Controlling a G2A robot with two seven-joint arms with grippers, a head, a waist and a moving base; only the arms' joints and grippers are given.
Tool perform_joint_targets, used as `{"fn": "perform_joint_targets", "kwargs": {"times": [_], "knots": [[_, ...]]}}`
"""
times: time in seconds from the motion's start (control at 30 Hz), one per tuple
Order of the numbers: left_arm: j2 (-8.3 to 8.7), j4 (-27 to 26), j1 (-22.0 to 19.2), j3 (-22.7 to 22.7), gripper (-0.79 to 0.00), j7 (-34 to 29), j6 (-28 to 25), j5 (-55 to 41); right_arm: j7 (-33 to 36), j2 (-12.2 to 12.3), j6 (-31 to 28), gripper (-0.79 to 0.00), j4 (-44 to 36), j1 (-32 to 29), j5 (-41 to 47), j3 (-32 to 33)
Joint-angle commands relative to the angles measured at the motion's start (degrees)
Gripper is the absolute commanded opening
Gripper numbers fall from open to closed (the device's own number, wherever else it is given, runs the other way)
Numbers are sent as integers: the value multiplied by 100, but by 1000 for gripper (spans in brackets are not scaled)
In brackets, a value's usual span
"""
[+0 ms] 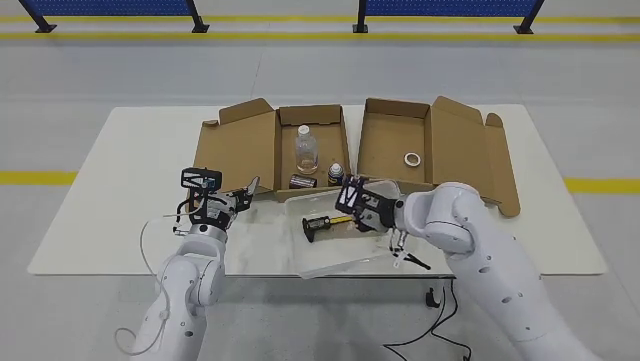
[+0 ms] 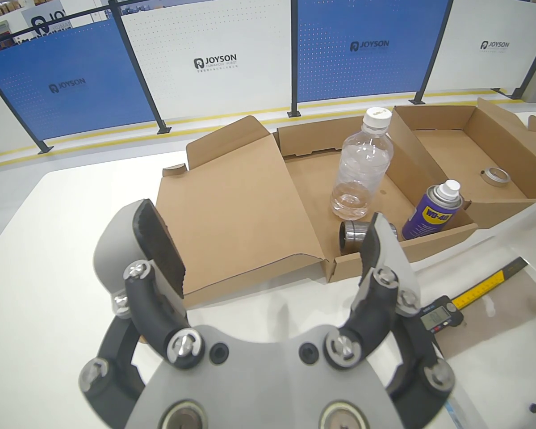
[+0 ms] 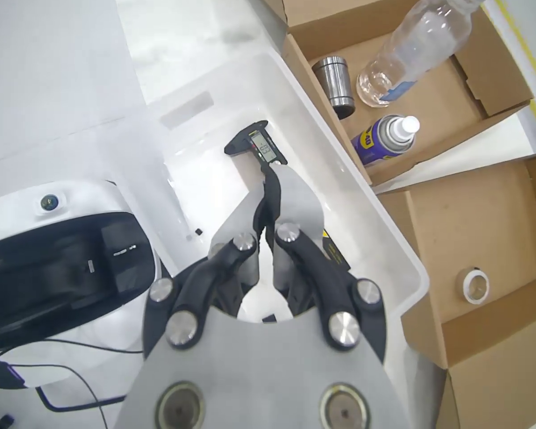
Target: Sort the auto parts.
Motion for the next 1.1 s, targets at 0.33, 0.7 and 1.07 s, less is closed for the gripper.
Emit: {"fn": "perform_joint_targets", "kwargs": {"times": [0.33,0.7,1.07], "knots": [[0,0,0,0,0,0,0,0,875,-318,-288,-576,1203,1253,-222,-1341],[0,0,0,0,0,0,0,0,289,-1032,-798,-468,3082,2422,-267,-2755],[0,0,0,0,0,0,0,0,-493,-1709,-1171,-185,4455,2938,-541,-3548]]}}
